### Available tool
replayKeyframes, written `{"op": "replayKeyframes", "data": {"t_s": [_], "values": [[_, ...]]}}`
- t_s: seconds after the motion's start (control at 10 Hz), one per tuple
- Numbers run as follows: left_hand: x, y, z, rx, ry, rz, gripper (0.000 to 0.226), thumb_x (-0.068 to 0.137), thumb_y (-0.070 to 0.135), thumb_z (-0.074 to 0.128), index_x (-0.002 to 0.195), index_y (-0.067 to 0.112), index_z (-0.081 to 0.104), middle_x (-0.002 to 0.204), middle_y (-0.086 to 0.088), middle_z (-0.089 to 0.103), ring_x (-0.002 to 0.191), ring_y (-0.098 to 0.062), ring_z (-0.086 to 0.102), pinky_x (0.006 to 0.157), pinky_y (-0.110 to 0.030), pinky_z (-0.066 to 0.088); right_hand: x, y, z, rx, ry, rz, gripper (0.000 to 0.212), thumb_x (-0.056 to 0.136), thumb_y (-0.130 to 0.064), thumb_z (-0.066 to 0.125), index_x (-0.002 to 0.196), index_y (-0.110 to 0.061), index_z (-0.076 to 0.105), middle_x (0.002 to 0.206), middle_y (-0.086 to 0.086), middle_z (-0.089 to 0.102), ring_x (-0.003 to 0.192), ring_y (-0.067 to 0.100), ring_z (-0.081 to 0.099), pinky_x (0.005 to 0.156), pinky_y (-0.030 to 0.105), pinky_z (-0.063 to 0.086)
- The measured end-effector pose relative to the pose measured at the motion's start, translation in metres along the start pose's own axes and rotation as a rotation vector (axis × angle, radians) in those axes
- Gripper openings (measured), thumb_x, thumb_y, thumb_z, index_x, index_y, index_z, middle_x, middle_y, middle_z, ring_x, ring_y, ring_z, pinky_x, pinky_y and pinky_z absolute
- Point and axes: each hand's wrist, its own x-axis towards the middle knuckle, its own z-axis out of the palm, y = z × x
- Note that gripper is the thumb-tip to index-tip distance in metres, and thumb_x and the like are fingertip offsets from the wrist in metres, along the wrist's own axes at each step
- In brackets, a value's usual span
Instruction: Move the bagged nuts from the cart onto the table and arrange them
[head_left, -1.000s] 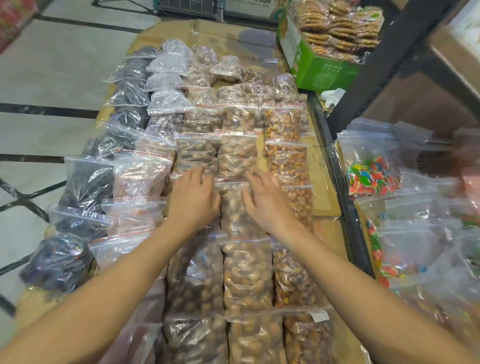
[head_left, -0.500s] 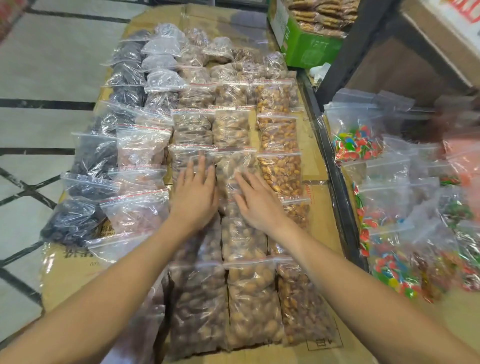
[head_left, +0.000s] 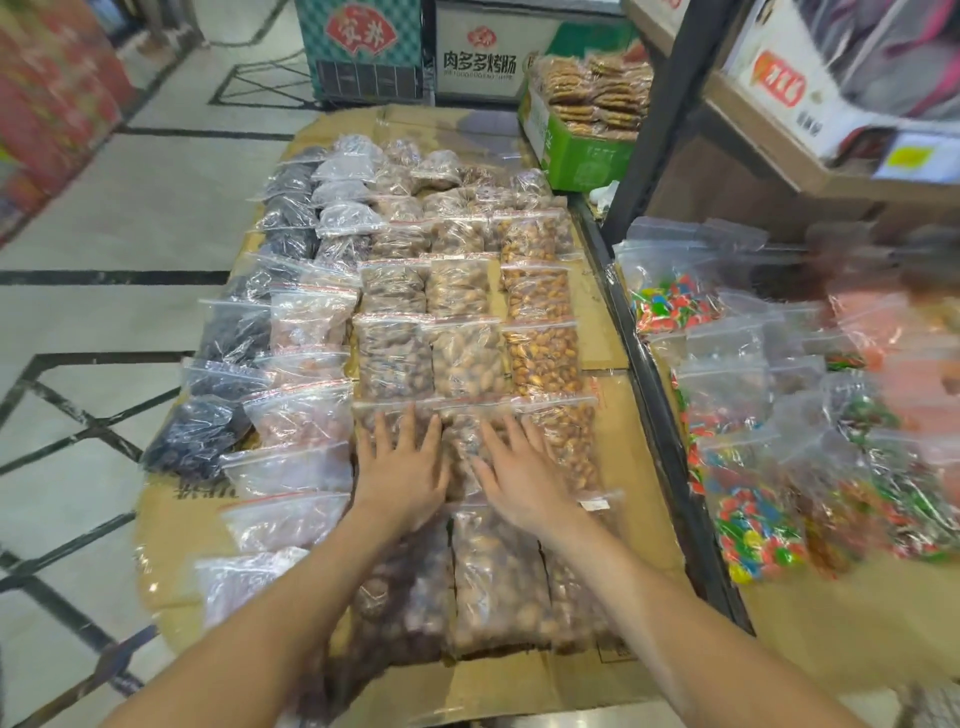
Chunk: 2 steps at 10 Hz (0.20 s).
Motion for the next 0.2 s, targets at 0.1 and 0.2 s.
{"op": "replayKeyframes", "data": {"t_s": [0.1, 0.2], "values": [[-0.014, 0.009, -0.023, -0.023, 0.062, -0.03, 0.064, 0.103, 0.056, 0.021, 0.161, 0.03, 0.013, 0.171, -0.01, 0.002, 0.153, -0.048, 0.003, 0.12, -0.067, 0.0, -0.018, 0.004, -0.029, 0.015, 0.117, -0.024, 0.06, 0.11, -0.047, 0.03, 0.164, -0.026, 0.016, 0.172, 0.007, 0.015, 0.159, 0.032, 0.005, 0.129, 0.052, 0.01], [-0.03, 0.023, -0.039, -0.051, 0.159, -0.062, 0.062, 0.102, 0.058, 0.024, 0.158, 0.032, 0.02, 0.17, -0.01, 0.012, 0.152, -0.044, 0.015, 0.121, -0.065, 0.007, -0.04, 0.009, -0.055, 0.036, 0.198, -0.011, 0.06, 0.109, -0.049, 0.029, 0.163, -0.025, 0.021, 0.172, 0.003, 0.016, 0.16, 0.028, 0.007, 0.128, 0.05, 0.009]]}}
